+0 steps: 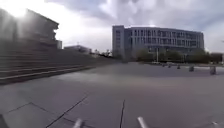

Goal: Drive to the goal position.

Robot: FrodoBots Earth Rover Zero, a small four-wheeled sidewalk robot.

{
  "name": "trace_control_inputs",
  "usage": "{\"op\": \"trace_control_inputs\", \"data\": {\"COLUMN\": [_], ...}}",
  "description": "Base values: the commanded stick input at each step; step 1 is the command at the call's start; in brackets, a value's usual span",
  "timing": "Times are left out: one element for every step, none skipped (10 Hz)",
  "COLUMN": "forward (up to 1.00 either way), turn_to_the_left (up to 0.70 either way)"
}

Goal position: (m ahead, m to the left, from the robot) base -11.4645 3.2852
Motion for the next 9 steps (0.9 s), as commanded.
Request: {"op": "trace_control_inputs", "data": {"forward": [1.00, 1.00, 1.00, 1.00, 1.00, 1.00, 1.00, 1.00, 1.00], "turn_to_the_left": [0.00, 0.00, 0.00, 0.00, 0.00, 0.00, 0.00, 0.00, 0.00]}}
